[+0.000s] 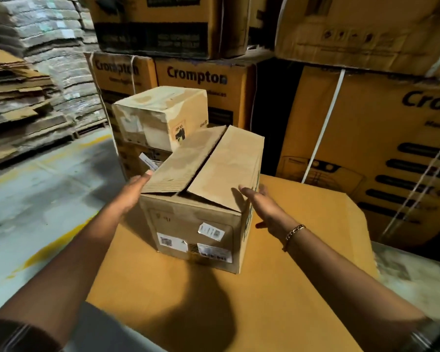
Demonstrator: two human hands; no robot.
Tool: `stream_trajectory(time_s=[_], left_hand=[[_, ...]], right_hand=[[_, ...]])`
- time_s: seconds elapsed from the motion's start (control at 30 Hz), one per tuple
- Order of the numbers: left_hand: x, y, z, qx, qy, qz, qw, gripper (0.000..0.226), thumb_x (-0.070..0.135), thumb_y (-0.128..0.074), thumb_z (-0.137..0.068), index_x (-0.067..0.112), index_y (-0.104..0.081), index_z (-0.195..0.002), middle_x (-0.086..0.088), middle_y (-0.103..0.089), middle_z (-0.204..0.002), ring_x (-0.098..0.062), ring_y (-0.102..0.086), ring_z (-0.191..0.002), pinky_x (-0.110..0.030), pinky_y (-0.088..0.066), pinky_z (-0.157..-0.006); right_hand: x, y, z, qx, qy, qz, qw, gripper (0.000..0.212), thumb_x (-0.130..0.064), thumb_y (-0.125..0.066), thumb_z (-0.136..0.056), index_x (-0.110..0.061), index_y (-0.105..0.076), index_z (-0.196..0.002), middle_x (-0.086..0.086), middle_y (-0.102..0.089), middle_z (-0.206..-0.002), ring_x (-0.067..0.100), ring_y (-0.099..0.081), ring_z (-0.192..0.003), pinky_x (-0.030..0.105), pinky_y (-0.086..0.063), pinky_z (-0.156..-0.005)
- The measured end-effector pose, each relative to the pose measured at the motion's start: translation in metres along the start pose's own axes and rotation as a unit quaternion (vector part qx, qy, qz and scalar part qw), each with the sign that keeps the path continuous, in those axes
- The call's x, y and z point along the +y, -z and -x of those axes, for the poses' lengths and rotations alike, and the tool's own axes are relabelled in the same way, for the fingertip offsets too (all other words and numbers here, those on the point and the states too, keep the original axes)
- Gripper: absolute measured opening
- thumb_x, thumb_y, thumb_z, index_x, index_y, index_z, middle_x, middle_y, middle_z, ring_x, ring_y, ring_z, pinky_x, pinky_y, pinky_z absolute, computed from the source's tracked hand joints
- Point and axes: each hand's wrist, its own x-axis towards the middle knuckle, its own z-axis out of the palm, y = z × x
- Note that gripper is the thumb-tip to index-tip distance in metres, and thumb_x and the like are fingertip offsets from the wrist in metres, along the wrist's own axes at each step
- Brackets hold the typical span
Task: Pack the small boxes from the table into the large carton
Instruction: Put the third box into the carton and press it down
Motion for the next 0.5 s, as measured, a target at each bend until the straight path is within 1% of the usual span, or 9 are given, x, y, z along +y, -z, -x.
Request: stream_trajectory(time_s=[0.03, 0.07, 0.1, 0.17, 0.23, 0.3, 0.33, 0.4, 0.5], left_hand=[[-0.002, -0.002, -0.008, -0.022, 0.012, 0.038, 0.999, 0.058, 0.063, -0.047, -0.095, 0.016, -0.065, -0.124, -0.013, -0.066, -0.125, -0.028, -0.061, -0.112, -0.04, -0.045, -0.099], [-0.004, -0.003, -0.012, -0.036, 0.024, 0.065, 0.997, 0.053, 0.063, -0.051, -0.093, 0.018, -0.069, -0.116, -0.011, -0.07, -0.117, -0.028, -0.064, -0.108, -0.041, -0.046, -0.1], [-0.007, -0.004, -0.018, -0.051, 0.041, 0.081, 0.995, 0.053, 0.066, -0.056, -0.088, 0.021, -0.071, -0.112, -0.008, -0.073, -0.113, -0.027, -0.065, -0.107, -0.044, -0.045, -0.104], [-0.014, -0.001, -0.035, -0.102, 0.066, 0.103, 0.987, 0.063, 0.068, -0.069, -0.076, 0.021, -0.07, -0.117, -0.006, -0.075, -0.111, -0.025, -0.068, -0.107, -0.049, -0.047, -0.104], [-0.014, 0.005, -0.047, -0.154, 0.089, 0.128, 0.976, 0.083, 0.063, -0.083, -0.059, 0.014, -0.067, -0.123, -0.012, -0.074, -0.113, -0.025, -0.072, -0.098, -0.047, -0.057, -0.092], [-0.01, 0.006, -0.056, -0.197, 0.108, 0.115, 0.968, 0.105, 0.065, -0.091, -0.04, 0.007, -0.065, -0.125, -0.018, -0.072, -0.115, -0.027, -0.074, -0.089, -0.044, -0.059, -0.08], [-0.007, 0.005, -0.059, -0.215, 0.107, 0.102, 0.965, 0.107, 0.066, -0.091, -0.039, 0.007, -0.065, -0.124, -0.02, -0.072, -0.115, -0.029, -0.074, -0.088, -0.045, -0.06, -0.078], [-0.003, -0.001, -0.059, -0.241, 0.097, 0.078, 0.963, 0.097, 0.068, -0.087, -0.047, 0.01, -0.065, -0.121, -0.021, -0.072, -0.113, -0.034, -0.072, -0.093, -0.048, -0.06, -0.079], [-0.003, -0.008, -0.057, -0.22, 0.098, 0.068, 0.968, 0.094, 0.068, -0.086, -0.048, 0.014, -0.065, -0.121, -0.02, -0.073, -0.111, -0.04, -0.07, -0.102, -0.057, -0.054, -0.09]], right_hand=[[0.0, -0.003, -0.002, 0.001, -0.01, -0.013, 1.0, 0.089, -0.053, -0.056, -0.097, -0.021, -0.003, -0.16, 0.002, -0.05, -0.147, 0.019, -0.053, -0.119, 0.043, -0.041, -0.101], [0.0, -0.005, -0.003, 0.002, -0.017, -0.023, 1.0, 0.087, -0.05, -0.056, -0.098, -0.019, -0.003, -0.16, -0.003, -0.058, -0.134, 0.013, -0.055, -0.105, 0.039, -0.04, -0.098], [0.001, -0.008, -0.007, 0.004, -0.026, -0.031, 0.999, 0.084, -0.049, -0.056, -0.098, -0.017, -0.008, -0.159, -0.006, -0.061, -0.122, 0.01, -0.055, -0.095, 0.037, -0.04, -0.095], [0.003, -0.014, -0.012, 0.008, -0.048, -0.047, 0.998, 0.071, -0.05, -0.057, -0.097, -0.016, -0.024, -0.15, -0.009, -0.059, -0.101, 0.009, -0.053, -0.088, 0.042, -0.043, -0.096], [0.005, -0.019, -0.016, 0.014, -0.061, -0.069, 0.996, 0.063, -0.051, -0.059, -0.095, -0.016, -0.034, -0.141, -0.006, -0.056, -0.101, 0.013, -0.053, -0.094, 0.045, -0.044, -0.097], [0.006, -0.022, -0.018, 0.015, -0.075, -0.085, 0.993, 0.057, -0.05, -0.062, -0.093, -0.018, -0.04, -0.134, 0.0, -0.057, -0.108, 0.016, -0.054, -0.097, 0.047, -0.047, -0.095], [0.004, -0.022, -0.018, 0.019, -0.082, -0.099, 0.991, 0.052, -0.048, -0.062, -0.093, -0.018, -0.043, -0.131, 0.003, -0.057, -0.109, 0.017, -0.054, -0.095, 0.045, -0.048, -0.089], [0.005, -0.022, -0.02, 0.034, -0.095, -0.136, 0.986, 0.047, -0.043, -0.063, -0.091, -0.018, -0.047, -0.128, 0.006, -0.056, -0.105, 0.019, -0.053, -0.087, 0.038, -0.045, -0.075], [0.009, -0.025, -0.022, 0.056, -0.085, -0.187, 0.977, 0.05, -0.035, -0.064, -0.091, -0.013, -0.046, -0.133, 0.006, -0.052, -0.095, 0.017, -0.049, -0.076, 0.029, -0.04, -0.062]])
